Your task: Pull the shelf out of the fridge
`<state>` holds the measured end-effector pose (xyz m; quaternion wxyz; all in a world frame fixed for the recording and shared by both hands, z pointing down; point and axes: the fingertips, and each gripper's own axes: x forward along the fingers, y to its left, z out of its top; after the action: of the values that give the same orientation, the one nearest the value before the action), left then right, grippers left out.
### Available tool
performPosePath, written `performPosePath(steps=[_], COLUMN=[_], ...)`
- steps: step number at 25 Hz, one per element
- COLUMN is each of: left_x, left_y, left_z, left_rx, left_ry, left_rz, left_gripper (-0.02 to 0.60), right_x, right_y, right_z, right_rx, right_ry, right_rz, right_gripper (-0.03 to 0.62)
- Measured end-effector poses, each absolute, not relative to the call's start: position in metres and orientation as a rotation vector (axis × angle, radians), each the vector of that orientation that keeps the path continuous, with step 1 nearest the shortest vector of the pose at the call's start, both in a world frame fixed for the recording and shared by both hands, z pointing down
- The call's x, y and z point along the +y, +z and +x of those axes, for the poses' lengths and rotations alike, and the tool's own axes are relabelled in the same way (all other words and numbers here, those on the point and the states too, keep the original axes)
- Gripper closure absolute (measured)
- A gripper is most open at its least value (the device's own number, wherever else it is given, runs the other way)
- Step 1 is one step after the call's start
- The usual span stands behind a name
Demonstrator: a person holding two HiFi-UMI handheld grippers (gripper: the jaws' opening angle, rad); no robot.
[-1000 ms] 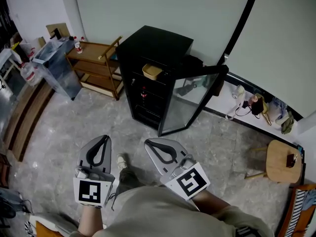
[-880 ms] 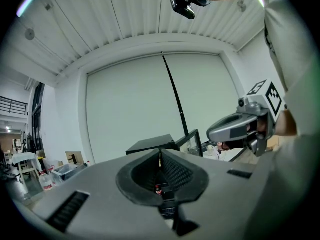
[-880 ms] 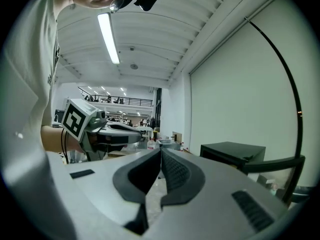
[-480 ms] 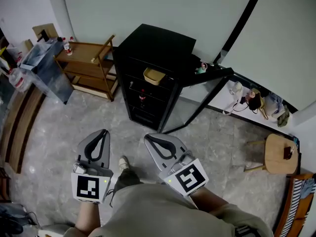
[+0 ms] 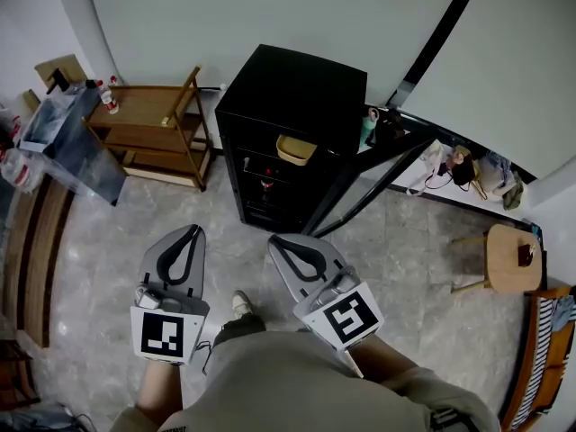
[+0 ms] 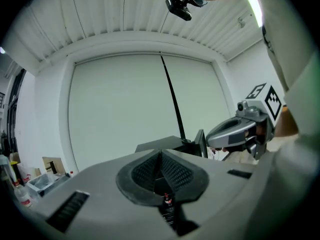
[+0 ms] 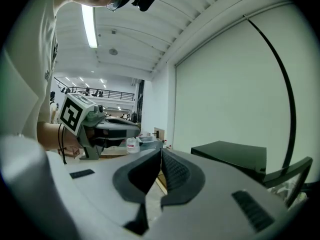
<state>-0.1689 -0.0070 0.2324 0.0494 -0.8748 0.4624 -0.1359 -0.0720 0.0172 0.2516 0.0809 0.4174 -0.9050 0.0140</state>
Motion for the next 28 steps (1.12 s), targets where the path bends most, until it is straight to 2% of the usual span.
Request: performPosePath(steps=[7, 16, 28], left_x=[-0.055, -0.089, -0.111], left_y=[0.236, 0.247, 0.255], left_z=[-0.193, -0.187, -0.126], left_rx=[1.29, 1.156, 1.135], left_ry=[-0.381, -0.385, -0.403], left_rz=[-2.73, -2.804, -2.855], left_gripper=[0.571, 0.571, 0.571], right_x=[-0.027, -0.061, -0.082], right_y=[0.257, 0.267, 0.275], right_z=[-0.099, -0.102, -0.03], right_rx=[-2.624, -2.557, -2.535], right_ry=[0.063, 0.11, 0.192], right_rz=[1.367, 1.47, 1.622], right_gripper=[0.597, 0.597, 0.597])
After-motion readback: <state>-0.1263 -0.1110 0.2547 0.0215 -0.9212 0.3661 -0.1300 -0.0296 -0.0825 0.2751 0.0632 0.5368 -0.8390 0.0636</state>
